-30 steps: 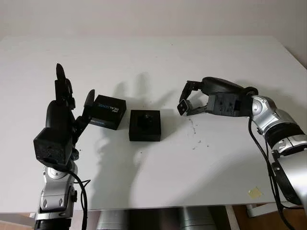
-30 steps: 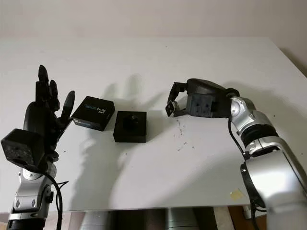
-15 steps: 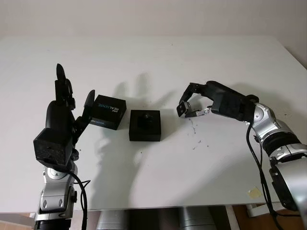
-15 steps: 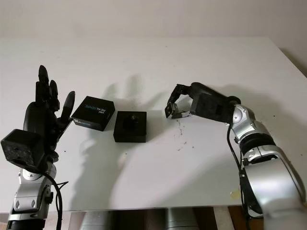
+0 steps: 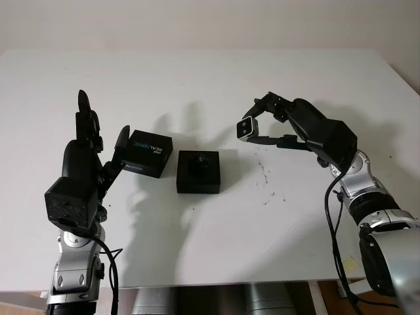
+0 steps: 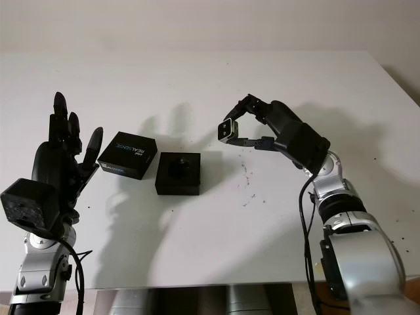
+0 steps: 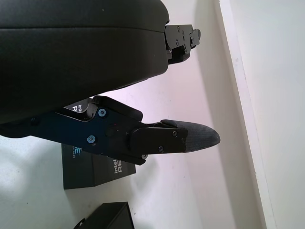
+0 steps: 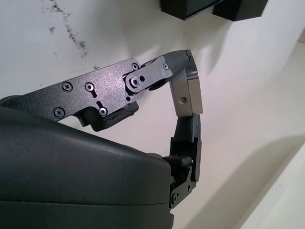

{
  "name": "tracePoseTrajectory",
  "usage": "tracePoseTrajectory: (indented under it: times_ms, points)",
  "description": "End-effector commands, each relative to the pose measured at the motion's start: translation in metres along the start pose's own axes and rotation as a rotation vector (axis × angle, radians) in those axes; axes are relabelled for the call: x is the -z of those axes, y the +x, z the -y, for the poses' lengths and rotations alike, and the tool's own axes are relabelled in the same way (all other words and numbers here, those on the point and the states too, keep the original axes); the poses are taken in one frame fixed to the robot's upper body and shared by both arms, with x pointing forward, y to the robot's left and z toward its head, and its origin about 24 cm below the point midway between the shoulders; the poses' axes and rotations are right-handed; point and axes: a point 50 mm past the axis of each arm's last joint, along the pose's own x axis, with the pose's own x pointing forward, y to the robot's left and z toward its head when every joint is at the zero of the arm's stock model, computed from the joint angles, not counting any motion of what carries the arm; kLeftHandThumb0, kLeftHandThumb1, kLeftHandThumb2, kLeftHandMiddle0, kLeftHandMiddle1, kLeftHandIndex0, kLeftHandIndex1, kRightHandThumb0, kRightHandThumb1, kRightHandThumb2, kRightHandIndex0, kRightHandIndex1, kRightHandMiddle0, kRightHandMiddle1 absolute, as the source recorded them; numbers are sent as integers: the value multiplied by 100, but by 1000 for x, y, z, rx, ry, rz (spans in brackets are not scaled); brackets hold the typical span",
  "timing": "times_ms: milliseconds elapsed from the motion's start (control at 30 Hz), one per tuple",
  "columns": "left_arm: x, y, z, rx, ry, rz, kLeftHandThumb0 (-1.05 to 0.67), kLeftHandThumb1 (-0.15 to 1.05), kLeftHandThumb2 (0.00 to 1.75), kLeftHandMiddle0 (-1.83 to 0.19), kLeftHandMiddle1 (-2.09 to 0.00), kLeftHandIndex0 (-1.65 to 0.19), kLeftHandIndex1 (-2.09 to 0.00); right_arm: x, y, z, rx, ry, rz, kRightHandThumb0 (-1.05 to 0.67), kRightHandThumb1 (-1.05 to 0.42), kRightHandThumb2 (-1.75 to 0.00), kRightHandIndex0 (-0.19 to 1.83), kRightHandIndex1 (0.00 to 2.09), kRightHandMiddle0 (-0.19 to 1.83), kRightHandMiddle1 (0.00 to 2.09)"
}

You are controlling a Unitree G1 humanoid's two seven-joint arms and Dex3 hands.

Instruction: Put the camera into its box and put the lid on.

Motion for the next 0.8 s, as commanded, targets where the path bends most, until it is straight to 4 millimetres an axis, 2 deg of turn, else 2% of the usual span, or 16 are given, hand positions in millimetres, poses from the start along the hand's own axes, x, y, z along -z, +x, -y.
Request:
tracePoseTrajectory:
  times_ms: [0, 133, 267, 400, 567, 767]
  points:
    - [-5, 1, -4, -7, 15, 20, -58, 105, 36, 6, -1, 11, 0, -3, 0, -5, 28, 61, 50, -51, -98, -5, 21, 4, 36, 142]
    - [-5, 0, -4, -8, 19, 22, -58, 105, 36, 5, -1, 10, 0, -3, 0, -15, 26, 136, 72, -51, -98, -5, 21, 5, 36, 143]
    - [-5, 0, -5, -13, 17, 19, -59, 105, 36, 6, 0, 11, 0, 0, -3, -34, -2, 194, 80, -50, -99, -6, 20, 5, 35, 143]
    - [-5, -1, -5, -26, -17, 8, -61, 105, 42, 9, 0, 14, 0, 4, -5, -59, -46, 293, 76, -49, -100, -6, 18, 4, 33, 144]
    - [-5, 1, -5, -30, -36, 10, -67, 105, 52, 12, 0, 17, 0, 2, -2, -79, -67, 385, 79, -50, -101, -6, 15, 4, 29, 149]
    - [-5, 3, -6, -30, -40, 8, -66, 105, 54, 14, 0, 18, 0, -1, -1, -98, -98, 423, 78, -51, -101, -6, 14, 4, 28, 153]
